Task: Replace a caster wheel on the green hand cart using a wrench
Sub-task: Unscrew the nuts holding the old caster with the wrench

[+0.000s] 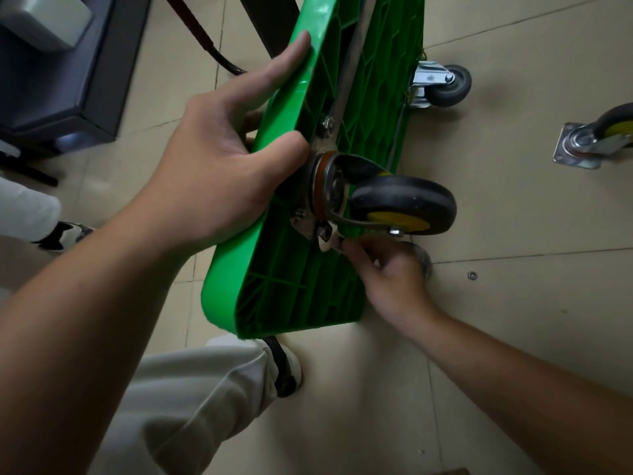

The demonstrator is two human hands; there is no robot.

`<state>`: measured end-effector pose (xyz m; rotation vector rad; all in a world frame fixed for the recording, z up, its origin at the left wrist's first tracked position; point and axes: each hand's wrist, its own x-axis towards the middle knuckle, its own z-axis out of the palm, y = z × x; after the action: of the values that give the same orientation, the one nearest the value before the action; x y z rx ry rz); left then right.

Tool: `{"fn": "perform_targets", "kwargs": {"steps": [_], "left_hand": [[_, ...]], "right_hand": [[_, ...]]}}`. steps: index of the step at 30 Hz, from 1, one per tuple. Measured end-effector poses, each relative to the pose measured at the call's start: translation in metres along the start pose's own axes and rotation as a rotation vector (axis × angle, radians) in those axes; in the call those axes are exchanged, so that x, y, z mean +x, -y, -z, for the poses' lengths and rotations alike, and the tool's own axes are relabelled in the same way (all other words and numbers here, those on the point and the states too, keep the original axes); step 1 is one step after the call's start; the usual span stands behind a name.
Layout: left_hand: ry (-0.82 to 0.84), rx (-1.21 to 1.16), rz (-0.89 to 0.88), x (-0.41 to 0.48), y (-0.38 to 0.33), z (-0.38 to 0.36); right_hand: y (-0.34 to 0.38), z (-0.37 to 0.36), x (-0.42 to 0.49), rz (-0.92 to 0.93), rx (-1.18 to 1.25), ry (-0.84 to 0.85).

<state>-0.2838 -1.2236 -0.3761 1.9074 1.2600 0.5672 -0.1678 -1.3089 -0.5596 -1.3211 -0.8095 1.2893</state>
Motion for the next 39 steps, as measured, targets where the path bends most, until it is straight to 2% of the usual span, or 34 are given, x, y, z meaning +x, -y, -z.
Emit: {"fn": "perform_targets", "kwargs": {"steps": [3,7,9,12,14,20,26,31,37,39], "left_hand": [[0.003,0.001,-0.002,0.0,0.0,-0.001],[0.012,0.0,-0.01,0.0,-0.001,-0.001],[0.018,0.007,-0.012,0.0,-0.001,0.0],[0.015,0.005,-0.017,0.0,0.001,0.001],[0.016,0.008,-0.017,0.0,0.001,0.001],[0.002,0.007,-0.016,0.001,0.003,0.0],[-0.007,0.009,-0.011,0.001,0.003,0.001],[0.005,0.019,-0.003,0.001,0.003,0.002],[0.008,0.015,-0.007,0.001,0.004,0.002],[0.013,0.004,-0.004,0.001,0.005,0.001]], "right_hand": [[0.001,0.013,0.015,0.12,-0.132,-0.047],[-0.011,0.018,0.008,0.097,-0.143,0.011],[-0.02,0.016,-0.007,-0.009,-0.071,0.051],[-0.027,0.008,-0.035,-0.23,0.196,0.063],[-0.024,-0.002,-0.045,-0.332,0.29,0.049],[0.0,-0.029,-0.05,-0.428,0.384,0.037],[0.005,-0.036,-0.063,-0.382,0.382,0.02],[0.002,-0.029,-0.048,-0.264,0.384,0.106],[-0.001,0.011,0.008,0.028,-0.007,0.094],[0.001,0.023,0.02,0.094,-0.047,0.085]]}}
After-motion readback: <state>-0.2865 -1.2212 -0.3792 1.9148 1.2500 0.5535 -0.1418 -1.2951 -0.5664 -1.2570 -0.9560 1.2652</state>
